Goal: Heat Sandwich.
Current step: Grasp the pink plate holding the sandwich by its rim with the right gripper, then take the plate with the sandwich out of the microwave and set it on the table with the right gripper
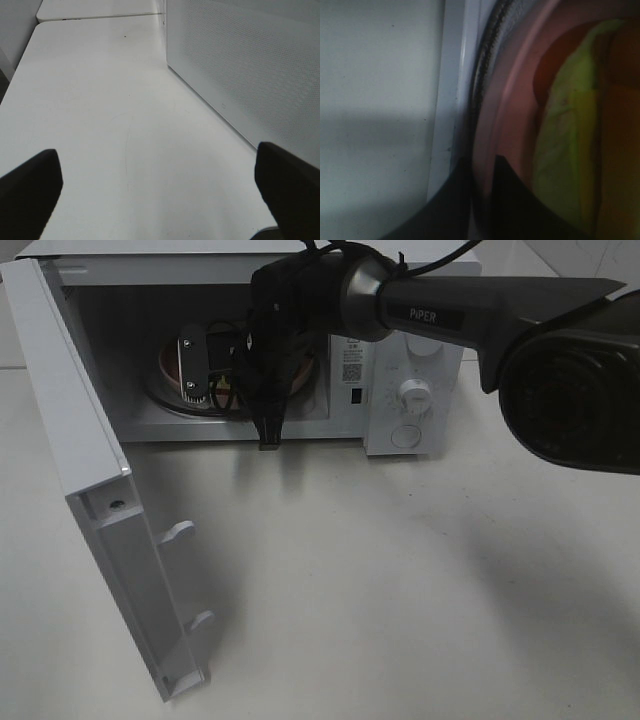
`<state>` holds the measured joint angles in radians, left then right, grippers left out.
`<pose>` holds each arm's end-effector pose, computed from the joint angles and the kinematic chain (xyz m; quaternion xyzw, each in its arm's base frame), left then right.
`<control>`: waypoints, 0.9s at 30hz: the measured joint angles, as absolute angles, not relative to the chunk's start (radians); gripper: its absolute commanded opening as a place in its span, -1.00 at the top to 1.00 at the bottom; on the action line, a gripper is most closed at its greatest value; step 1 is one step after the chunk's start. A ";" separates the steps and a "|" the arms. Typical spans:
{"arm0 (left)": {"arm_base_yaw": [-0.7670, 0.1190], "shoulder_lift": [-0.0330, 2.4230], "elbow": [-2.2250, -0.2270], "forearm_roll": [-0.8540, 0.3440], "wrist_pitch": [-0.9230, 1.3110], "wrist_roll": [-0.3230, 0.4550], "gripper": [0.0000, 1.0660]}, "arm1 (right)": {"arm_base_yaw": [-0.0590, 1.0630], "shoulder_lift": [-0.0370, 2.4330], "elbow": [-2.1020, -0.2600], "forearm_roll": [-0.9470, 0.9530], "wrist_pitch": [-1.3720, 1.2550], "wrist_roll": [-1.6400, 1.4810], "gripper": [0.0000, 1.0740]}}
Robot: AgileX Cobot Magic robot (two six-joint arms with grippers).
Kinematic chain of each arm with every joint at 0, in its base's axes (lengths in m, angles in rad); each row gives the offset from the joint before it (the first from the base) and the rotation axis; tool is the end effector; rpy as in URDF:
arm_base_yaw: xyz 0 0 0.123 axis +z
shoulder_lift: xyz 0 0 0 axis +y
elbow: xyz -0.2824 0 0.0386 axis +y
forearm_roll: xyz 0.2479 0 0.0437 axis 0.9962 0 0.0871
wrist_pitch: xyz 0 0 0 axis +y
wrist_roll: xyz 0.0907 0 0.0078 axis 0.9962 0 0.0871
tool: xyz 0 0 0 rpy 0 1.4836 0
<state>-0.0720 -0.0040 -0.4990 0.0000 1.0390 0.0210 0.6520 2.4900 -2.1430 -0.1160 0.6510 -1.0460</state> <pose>-0.0044 0.0003 0.2786 0.0394 0.8458 -0.0136 0.5319 0.4424 0.3297 0.1487 -0.7302 0.5998 -0.1106 0.3078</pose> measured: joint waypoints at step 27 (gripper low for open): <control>-0.072 -0.004 -0.499 0.000 1.039 0.021 -0.90 | 0.654 2.466 -2.124 -0.118 0.701 -1.099 1.00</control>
<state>-0.0720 -0.0040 -0.4990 0.0000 1.0390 0.0210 0.6540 2.4660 -2.1240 -0.1180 0.7010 -1.0990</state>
